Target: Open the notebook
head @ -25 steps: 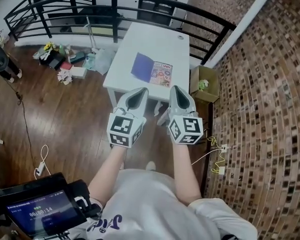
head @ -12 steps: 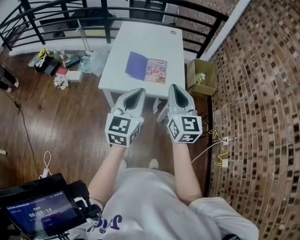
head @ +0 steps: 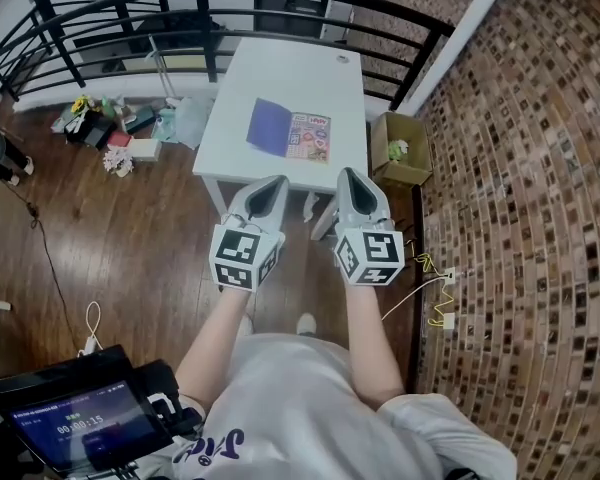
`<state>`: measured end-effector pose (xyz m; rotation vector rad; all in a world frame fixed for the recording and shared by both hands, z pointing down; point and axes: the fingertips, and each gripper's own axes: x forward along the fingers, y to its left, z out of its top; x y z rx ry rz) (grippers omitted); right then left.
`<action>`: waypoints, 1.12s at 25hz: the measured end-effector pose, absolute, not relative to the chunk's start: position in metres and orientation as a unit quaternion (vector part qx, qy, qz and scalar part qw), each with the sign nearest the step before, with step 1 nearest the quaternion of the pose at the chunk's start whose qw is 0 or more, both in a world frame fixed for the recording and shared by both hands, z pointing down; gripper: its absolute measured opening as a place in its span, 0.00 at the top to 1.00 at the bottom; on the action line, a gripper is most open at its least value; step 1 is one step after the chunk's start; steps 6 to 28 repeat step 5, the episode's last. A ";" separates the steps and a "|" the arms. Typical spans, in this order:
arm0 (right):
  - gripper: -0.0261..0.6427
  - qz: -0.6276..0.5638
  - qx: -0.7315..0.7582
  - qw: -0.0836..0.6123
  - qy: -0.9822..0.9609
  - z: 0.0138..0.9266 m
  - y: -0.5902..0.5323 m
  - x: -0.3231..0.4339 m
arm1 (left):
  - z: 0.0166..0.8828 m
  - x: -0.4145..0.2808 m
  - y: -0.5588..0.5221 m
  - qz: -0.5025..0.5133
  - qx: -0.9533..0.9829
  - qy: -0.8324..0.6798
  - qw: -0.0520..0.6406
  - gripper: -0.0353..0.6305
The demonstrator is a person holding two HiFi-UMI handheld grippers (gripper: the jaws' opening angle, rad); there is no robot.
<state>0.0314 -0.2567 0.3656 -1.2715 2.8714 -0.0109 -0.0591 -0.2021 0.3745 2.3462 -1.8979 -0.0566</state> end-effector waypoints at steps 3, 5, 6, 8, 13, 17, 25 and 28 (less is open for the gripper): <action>0.97 -0.002 -0.403 0.000 0.915 0.365 -0.256 0.031 | 0.379 -0.060 -0.202 -0.019 0.776 -0.628 0.065 0.92; 0.97 0.000 -0.403 0.000 0.915 0.364 -0.257 0.031 | 0.379 -0.061 -0.203 -0.019 0.775 -0.628 0.064 0.92; 0.97 0.000 -0.403 0.000 0.915 0.364 -0.257 0.031 | 0.379 -0.061 -0.203 -0.019 0.775 -0.628 0.064 0.92; 0.97 0.000 -0.403 0.000 0.915 0.364 -0.257 0.031 | 0.379 -0.061 -0.203 -0.019 0.775 -0.628 0.064 0.92; 0.97 0.000 -0.403 0.000 0.915 0.364 -0.257 0.031 | 0.379 -0.061 -0.203 -0.019 0.775 -0.628 0.064 0.92; 0.97 0.000 -0.403 0.000 0.915 0.364 -0.257 0.031 | 0.379 -0.061 -0.203 -0.019 0.775 -0.628 0.064 0.92; 0.97 0.000 -0.403 0.000 0.915 0.364 -0.257 0.031 | 0.379 -0.061 -0.203 -0.019 0.775 -0.628 0.064 0.92; 0.97 0.000 -0.403 0.000 0.915 0.364 -0.257 0.031 | 0.379 -0.061 -0.203 -0.019 0.775 -0.628 0.064 0.92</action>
